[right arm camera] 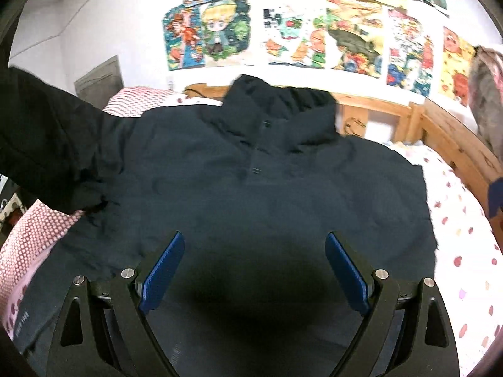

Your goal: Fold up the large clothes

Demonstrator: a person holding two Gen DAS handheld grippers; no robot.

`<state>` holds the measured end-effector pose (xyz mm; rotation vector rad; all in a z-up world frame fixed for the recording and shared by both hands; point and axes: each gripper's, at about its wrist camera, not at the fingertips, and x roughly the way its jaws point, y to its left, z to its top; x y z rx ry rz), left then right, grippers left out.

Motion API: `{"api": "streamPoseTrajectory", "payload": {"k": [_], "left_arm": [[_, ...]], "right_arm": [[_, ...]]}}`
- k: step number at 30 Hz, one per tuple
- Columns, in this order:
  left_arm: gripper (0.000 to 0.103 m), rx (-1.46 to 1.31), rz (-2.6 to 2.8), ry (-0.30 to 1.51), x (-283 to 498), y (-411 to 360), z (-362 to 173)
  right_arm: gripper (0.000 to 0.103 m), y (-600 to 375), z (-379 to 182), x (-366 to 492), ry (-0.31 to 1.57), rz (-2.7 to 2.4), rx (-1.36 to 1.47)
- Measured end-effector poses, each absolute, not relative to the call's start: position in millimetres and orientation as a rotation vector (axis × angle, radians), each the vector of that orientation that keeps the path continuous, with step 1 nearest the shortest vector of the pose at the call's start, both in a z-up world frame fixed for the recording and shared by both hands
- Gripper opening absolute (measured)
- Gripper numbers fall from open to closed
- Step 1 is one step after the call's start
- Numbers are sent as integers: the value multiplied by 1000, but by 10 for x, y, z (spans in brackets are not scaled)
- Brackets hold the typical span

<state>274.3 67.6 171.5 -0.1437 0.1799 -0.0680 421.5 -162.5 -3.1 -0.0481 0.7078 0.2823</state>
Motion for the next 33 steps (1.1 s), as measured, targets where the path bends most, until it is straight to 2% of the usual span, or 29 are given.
{"api": "streamPoseTrajectory", "payload": {"k": [5, 15, 26, 31, 33], "left_arm": [[13, -112, -223, 239, 3041, 66, 1505], [13, -104, -372, 443, 3623, -760, 666], [14, -53, -432, 764, 4131, -1182, -190], [17, -60, -418, 844, 4163, -1159, -420], [25, -62, -430, 867, 4152, -1162, -475]], "right_arm": [[88, -2005, -87, 4171, 719, 206, -54], [88, -2784, -220, 4147, 747, 72, -22], [88, -3259, -303, 4181, 692, -26, 47], [88, -3391, -342, 4235, 684, 1, 152], [88, -3408, -381, 4235, 686, 22, 183]]}}
